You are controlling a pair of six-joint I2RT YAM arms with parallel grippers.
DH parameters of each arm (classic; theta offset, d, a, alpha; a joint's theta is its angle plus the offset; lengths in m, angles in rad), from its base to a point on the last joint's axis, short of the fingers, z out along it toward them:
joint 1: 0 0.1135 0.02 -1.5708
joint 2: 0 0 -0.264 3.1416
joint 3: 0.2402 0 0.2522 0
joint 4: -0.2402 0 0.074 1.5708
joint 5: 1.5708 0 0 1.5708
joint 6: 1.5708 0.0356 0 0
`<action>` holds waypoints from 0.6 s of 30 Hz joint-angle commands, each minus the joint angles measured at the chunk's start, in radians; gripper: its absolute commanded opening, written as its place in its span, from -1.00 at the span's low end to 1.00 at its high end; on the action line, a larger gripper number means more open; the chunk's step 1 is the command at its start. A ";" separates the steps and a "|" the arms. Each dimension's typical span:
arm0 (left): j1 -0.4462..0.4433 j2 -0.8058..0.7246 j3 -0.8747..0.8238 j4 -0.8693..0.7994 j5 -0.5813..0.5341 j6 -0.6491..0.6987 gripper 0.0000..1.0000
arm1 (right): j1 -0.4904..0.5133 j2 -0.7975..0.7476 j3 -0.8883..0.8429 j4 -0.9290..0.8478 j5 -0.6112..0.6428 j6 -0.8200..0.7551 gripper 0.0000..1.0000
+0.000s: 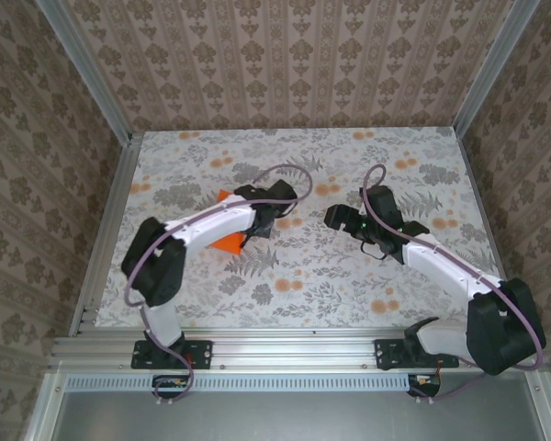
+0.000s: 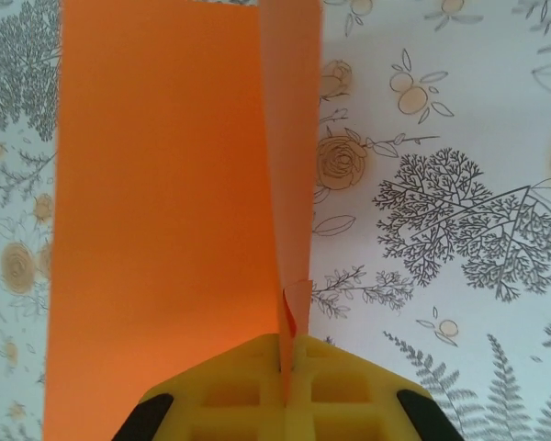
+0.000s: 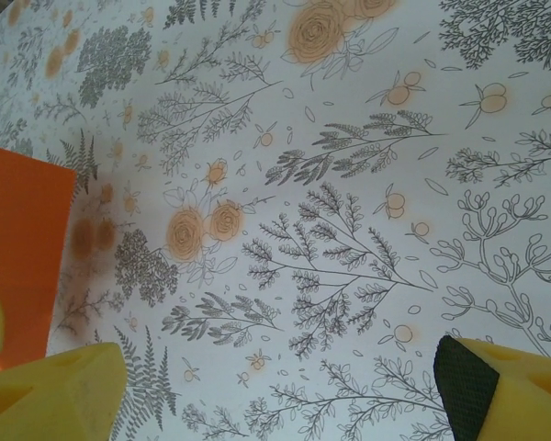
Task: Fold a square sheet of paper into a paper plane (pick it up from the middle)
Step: Turn over the paper at the center of the table.
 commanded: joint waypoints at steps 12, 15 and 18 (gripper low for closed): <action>-0.111 0.207 0.141 0.017 0.130 -0.039 -0.58 | -0.037 -0.038 -0.035 -0.049 0.045 0.046 0.79; -0.111 0.218 0.142 0.041 0.183 -0.038 -0.51 | -0.042 -0.039 -0.038 -0.048 0.044 0.055 0.79; -0.109 0.226 0.140 0.061 0.233 -0.033 -0.45 | -0.046 -0.040 -0.040 -0.050 0.039 0.056 0.79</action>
